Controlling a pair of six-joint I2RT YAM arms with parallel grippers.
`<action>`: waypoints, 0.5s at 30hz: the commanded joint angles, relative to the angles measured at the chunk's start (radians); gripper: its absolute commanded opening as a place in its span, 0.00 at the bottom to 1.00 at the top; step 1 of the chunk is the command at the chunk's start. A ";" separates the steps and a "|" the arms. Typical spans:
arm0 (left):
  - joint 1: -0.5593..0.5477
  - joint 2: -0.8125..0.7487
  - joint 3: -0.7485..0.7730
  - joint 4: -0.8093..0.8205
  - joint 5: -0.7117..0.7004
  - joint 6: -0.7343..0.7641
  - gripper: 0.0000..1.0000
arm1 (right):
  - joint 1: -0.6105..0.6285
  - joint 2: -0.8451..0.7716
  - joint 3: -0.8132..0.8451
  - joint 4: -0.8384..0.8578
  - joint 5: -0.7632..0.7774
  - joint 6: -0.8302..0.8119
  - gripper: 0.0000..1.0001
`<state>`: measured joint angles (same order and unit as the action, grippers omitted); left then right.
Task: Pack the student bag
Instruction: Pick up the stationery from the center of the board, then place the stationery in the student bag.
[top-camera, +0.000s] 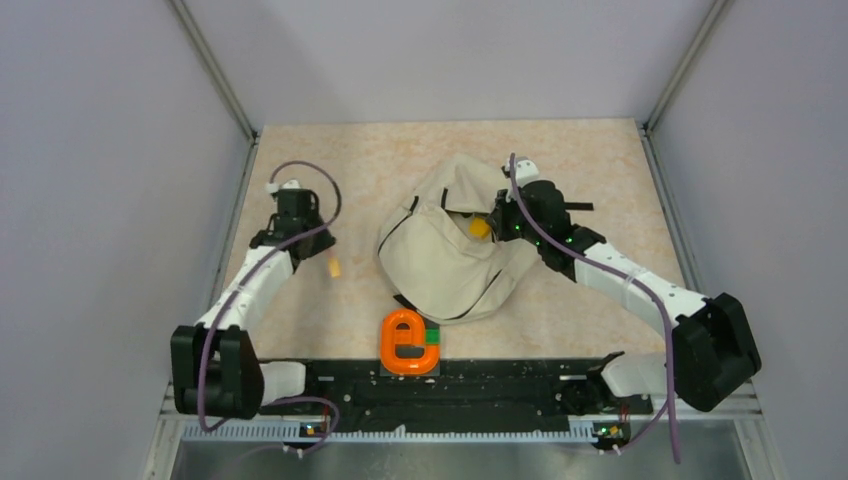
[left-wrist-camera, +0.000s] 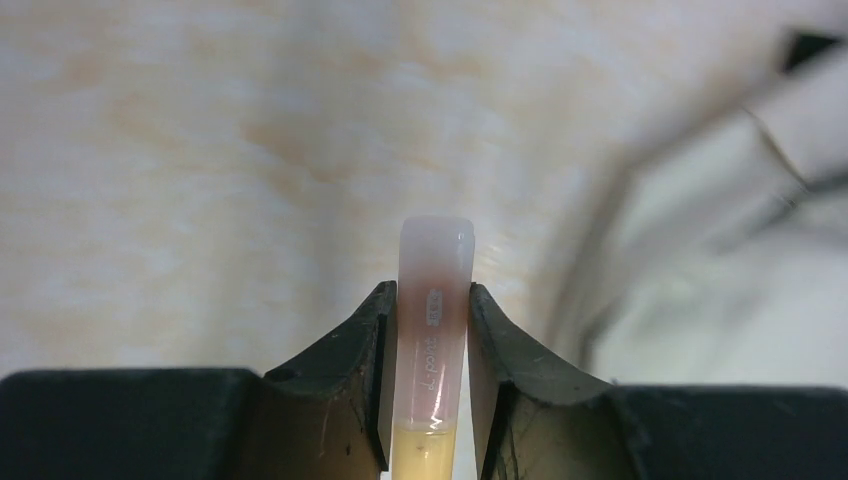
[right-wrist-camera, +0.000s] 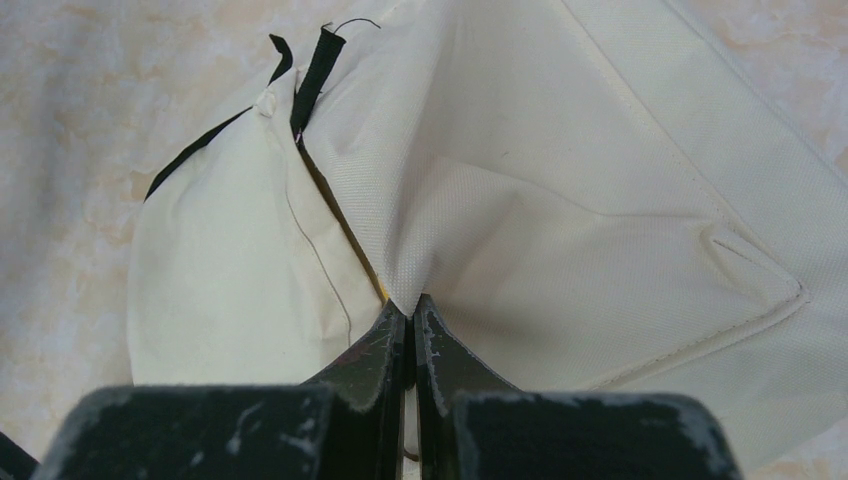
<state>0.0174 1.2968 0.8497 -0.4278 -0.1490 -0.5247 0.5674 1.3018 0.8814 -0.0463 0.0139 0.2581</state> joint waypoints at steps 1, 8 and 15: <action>-0.210 -0.096 -0.007 0.039 0.195 -0.002 0.20 | 0.002 -0.059 0.037 0.054 -0.026 0.013 0.00; -0.425 -0.119 -0.006 0.155 0.486 -0.070 0.20 | 0.002 -0.082 0.037 0.062 -0.028 0.019 0.00; -0.620 0.138 0.153 0.279 0.603 -0.095 0.19 | 0.002 -0.089 0.050 0.050 -0.040 0.032 0.00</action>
<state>-0.5365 1.2957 0.8883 -0.2611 0.3508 -0.6006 0.5674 1.2797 0.8814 -0.0616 0.0135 0.2642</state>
